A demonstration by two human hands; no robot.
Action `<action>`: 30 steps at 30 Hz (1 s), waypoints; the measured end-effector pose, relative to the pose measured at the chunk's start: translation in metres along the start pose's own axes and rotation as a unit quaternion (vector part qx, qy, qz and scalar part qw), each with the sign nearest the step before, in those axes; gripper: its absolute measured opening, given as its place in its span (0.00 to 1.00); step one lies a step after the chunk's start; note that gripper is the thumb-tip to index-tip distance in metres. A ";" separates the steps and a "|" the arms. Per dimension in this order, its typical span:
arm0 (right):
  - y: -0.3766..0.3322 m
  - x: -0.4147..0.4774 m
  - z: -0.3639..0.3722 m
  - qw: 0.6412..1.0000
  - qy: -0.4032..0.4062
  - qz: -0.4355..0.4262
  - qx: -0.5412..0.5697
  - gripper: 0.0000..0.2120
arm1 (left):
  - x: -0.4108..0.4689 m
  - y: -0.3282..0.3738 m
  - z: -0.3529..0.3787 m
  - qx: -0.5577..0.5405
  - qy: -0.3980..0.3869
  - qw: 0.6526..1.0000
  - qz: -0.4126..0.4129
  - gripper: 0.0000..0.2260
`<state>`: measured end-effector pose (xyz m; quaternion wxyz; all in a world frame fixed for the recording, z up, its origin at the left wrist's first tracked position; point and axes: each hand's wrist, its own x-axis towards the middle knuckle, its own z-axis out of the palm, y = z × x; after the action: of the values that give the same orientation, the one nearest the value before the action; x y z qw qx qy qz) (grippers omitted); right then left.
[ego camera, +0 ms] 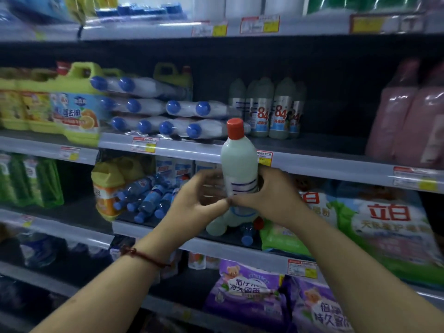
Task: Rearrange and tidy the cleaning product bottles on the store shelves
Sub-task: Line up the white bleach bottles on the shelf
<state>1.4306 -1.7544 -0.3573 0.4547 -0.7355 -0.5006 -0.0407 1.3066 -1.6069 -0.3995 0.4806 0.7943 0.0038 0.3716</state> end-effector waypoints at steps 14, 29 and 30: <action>-0.042 0.006 -0.103 0.978 -0.045 0.100 0.179 0.12 | 0.066 0.071 0.055 -0.041 0.050 0.998 -0.014 0.30; 0.007 0.045 -0.141 0.943 0.166 0.120 0.260 0.19 | 0.160 0.081 0.089 -0.200 -0.033 0.974 -0.101 0.25; 0.010 0.050 -0.142 0.944 0.178 0.121 0.251 0.20 | 0.169 0.083 0.092 -0.189 -0.030 0.977 -0.097 0.24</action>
<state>1.5194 -1.8213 -0.2554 0.7079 -0.6332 -0.3128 0.0107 1.4542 -1.6600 -0.2611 0.6559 0.6957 -0.0039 0.2927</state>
